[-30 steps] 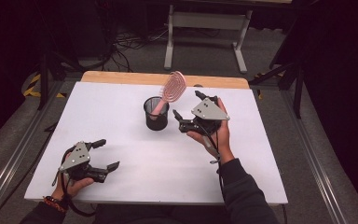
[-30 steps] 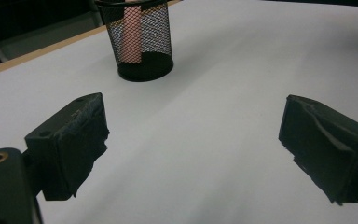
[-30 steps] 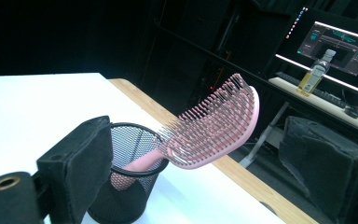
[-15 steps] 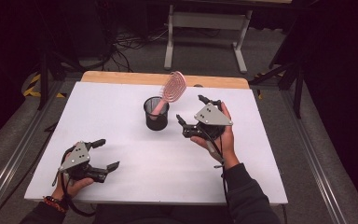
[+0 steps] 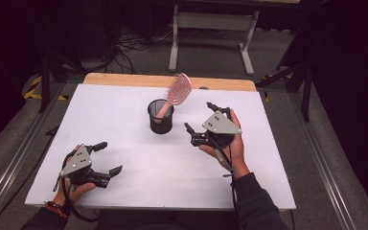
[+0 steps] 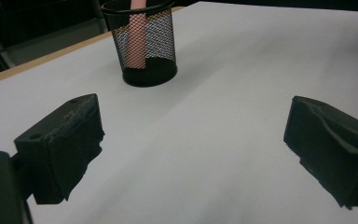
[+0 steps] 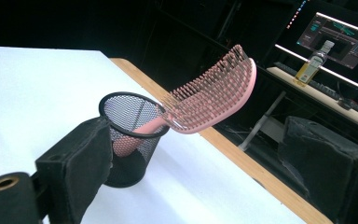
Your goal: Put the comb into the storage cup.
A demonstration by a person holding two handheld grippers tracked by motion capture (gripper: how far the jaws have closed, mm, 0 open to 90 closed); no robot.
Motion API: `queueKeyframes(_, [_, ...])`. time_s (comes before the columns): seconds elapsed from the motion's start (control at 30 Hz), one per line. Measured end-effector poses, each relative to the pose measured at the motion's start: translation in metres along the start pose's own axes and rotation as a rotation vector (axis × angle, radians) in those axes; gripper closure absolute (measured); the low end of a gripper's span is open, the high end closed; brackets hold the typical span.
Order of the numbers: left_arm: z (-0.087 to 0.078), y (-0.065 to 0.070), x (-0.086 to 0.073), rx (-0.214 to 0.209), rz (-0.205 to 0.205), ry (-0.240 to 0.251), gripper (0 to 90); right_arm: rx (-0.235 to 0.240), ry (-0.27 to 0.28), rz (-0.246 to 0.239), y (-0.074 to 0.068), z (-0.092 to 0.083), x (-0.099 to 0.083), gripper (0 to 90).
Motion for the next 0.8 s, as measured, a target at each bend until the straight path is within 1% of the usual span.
queueKeyframes(0.1, [0.000, 0.000, 0.000, 0.007, 0.000, 0.000, 5.7, 0.006, -0.002, 0.008, 0.000, -0.002, -0.003, 10.0])
queueKeyframes(0.17, [0.000, -0.001, 0.000, 0.011, 0.002, 0.000, 5.9, 0.003, -0.006, 0.001, 0.000, -0.003, -0.006, 10.0])
queueKeyframes(0.2, [0.000, -0.001, 0.000, 0.010, 0.001, 0.003, 6.0, 0.003, -0.009, 0.001, -0.001, -0.004, -0.008, 10.0])
queueKeyframes(0.23, [0.000, -0.001, 0.000, 0.010, 0.001, 0.003, 6.1, 0.012, -0.009, 0.005, -0.002, -0.005, -0.009, 9.9])
queueKeyframes(0.3, [0.000, -0.001, 0.000, 0.012, 0.000, 0.004, 6.1, 0.011, -0.005, 0.008, -0.003, -0.007, -0.010, 9.9])
queueKeyframes(0.37, [0.000, -0.001, 0.000, 0.010, -0.004, -0.001, 5.9, 0.015, -0.004, 0.011, -0.004, -0.009, -0.011, 9.9])
queueKeyframes(0.57, [0.000, -0.001, 0.000, -0.004, -0.016, 0.009, 5.1, 0.016, -0.005, 0.008, -0.006, -0.014, -0.016, 9.9])
queueKeyframes(0.73, [0.000, -0.001, 0.000, 0.001, -0.013, 0.008, 4.9, 0.022, -0.010, 0.010, -0.008, -0.019, -0.020, 10.0])
queueKeyframes(0.8, [0.000, -0.001, 0.000, 0.001, -0.014, 0.008, 4.9, 0.033, -0.012, 0.011, -0.010, -0.021, -0.021, 9.9])
Point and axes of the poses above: each handheld gripper's, and its own axes: z roughly forward along the jaws, x roughly out of its top, y roughly to its right, the point moved 10 cm from there along z, roughly forward along the jaws, and after that the axes turned 6 degrees about -x, right-handed, at the moved point
